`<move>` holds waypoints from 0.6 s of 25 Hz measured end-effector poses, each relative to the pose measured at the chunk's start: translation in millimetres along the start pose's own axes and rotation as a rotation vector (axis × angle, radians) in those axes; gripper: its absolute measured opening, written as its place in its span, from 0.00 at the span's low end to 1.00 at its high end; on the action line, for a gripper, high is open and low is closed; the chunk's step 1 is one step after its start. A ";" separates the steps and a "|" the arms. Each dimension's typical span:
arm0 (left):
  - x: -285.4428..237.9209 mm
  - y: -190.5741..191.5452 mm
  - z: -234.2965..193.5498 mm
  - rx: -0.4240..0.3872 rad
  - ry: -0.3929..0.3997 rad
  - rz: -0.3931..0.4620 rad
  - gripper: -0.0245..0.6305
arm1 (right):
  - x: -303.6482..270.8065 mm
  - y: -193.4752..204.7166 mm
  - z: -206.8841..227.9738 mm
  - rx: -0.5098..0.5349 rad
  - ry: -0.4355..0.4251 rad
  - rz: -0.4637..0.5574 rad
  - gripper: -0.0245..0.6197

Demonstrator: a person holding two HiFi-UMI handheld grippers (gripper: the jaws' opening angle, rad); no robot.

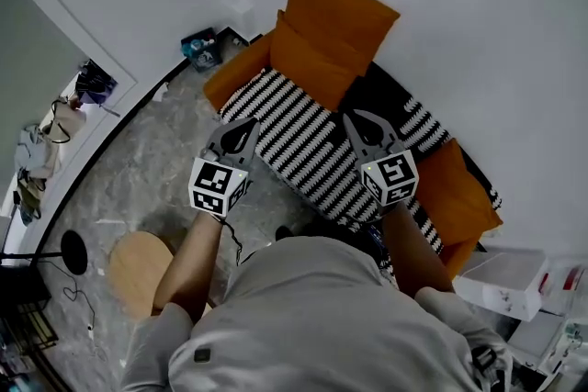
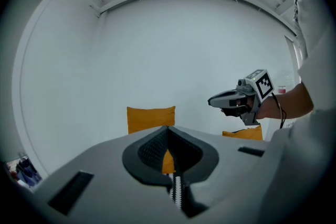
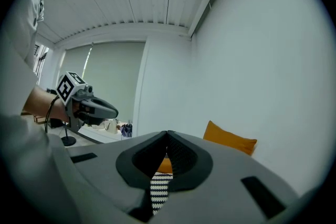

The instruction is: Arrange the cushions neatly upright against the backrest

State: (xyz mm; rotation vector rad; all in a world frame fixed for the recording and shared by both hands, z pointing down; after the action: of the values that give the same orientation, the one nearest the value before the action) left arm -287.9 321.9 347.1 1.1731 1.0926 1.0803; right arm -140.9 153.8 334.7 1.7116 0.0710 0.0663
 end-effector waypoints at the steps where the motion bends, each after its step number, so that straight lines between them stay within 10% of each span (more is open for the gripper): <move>1: -2.4 3.0 -6.1 0.006 -0.002 -0.003 0.05 | -8.3 1.8 1.6 -0.002 -0.004 -0.003 0.08; 15: -107.9 9.6 -89.4 0.020 0.003 -0.004 0.05 | -112.0 21.2 88.7 -0.026 0.016 0.011 0.08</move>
State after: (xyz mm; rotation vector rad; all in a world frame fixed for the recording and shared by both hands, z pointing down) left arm -392.4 228.6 357.9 1.1846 1.1097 1.0702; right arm -244.8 53.8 342.8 1.6856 0.0720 0.0892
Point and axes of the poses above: the fingertips, and each gripper's own axes: x backward along the fingers, z to its right, y out of its underside, the point moved 4 cm from there along x, backward along the fingers, and after that the axes turned 9 degrees about z, right-handed, at the moved point
